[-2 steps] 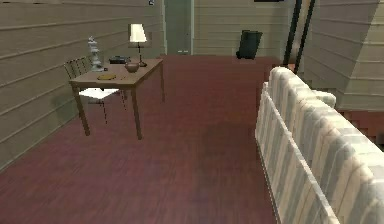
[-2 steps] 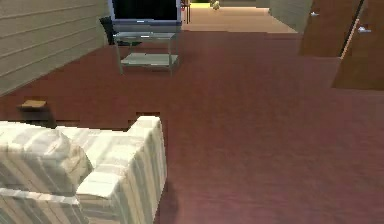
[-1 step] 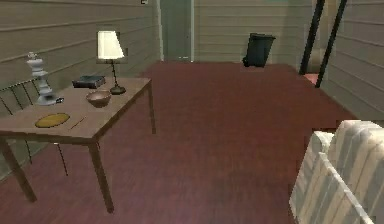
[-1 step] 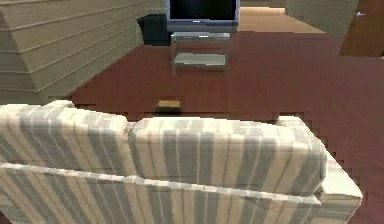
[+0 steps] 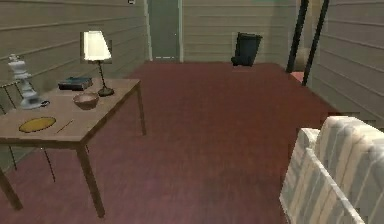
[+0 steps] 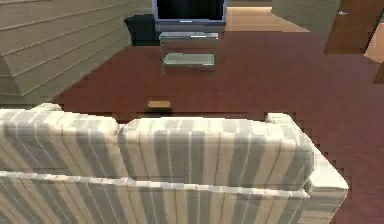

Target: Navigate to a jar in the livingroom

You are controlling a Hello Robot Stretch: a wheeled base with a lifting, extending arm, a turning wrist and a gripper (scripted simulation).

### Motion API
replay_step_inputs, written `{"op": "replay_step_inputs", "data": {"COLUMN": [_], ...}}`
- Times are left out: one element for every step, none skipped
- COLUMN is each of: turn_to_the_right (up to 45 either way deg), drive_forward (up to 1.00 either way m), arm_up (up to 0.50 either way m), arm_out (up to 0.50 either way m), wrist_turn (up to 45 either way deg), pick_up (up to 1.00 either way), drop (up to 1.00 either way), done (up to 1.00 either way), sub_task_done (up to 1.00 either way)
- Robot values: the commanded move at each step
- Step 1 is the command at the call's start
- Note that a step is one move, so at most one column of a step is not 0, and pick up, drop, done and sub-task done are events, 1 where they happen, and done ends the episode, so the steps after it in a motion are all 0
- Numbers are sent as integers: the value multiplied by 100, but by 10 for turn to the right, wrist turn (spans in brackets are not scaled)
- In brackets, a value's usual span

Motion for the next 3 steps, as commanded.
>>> {"op": "replay_step_inputs", "data": {"turn_to_the_right": [0,0,300], "drive_forward": [100,50,0], "arm_up": [0,0,0], "arm_out": [0,0,0], "wrist_turn": [0,0,0], "pick_up": [0,0,0], "drop": [0,0,0], "done": [0,0,0], "sub_task_done": [0,0,0]}}
